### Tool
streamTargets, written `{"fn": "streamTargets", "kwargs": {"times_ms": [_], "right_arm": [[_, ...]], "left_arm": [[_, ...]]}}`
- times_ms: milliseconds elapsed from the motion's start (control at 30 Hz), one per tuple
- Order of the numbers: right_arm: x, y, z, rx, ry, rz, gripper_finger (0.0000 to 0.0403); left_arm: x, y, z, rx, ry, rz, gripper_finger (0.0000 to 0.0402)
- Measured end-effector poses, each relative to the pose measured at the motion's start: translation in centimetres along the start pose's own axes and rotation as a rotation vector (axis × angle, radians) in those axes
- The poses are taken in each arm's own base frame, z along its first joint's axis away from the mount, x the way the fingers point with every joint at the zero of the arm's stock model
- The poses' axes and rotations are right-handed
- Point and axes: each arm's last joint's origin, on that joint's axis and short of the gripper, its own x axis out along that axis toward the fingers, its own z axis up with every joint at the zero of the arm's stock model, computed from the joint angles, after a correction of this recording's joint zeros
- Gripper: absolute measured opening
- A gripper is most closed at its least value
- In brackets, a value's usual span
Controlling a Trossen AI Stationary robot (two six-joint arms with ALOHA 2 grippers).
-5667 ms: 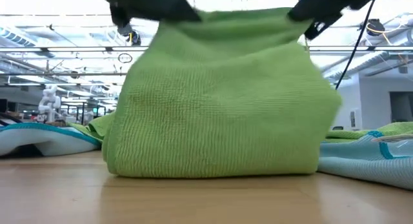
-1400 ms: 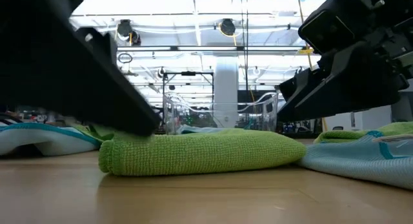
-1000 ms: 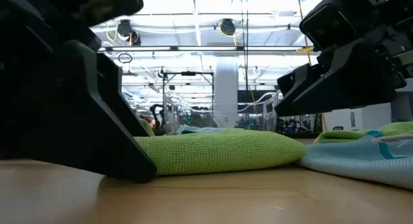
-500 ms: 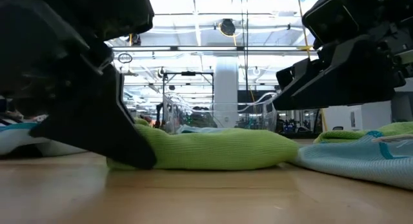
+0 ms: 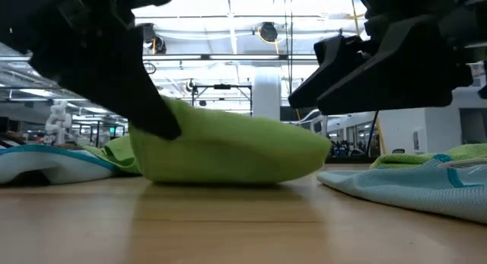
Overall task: Fold microfiber towels
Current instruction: Fold the bottom left green microfiber cloth
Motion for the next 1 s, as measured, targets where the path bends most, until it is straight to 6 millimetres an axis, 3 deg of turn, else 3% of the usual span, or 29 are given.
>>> {"fn": "streamTargets", "kwargs": {"times_ms": [233,433,767,1000], "right_arm": [[-0.2,0.0,-0.7,-0.018,0.016,-0.009,0.02],[-0.2,0.2,-0.5,-0.073,-0.069,-0.038,0.0201],[2.6,2.1,-1.7,-0.083,-0.047,-0.052,0.0201],[3.3,2.8,-2.2,-0.124,-0.002,-0.147,0.0201]], "left_arm": [[-0.7,0.5,-0.1,0.033,0.001,0.043,0.0012],[-0.6,0.6,0.0,0.024,0.003,0.045,0.0008],[-0.5,0.6,0.1,0.006,0.008,0.042,0.0008],[-0.5,0.6,0.1,-0.003,0.008,0.042,0.0008]]}}
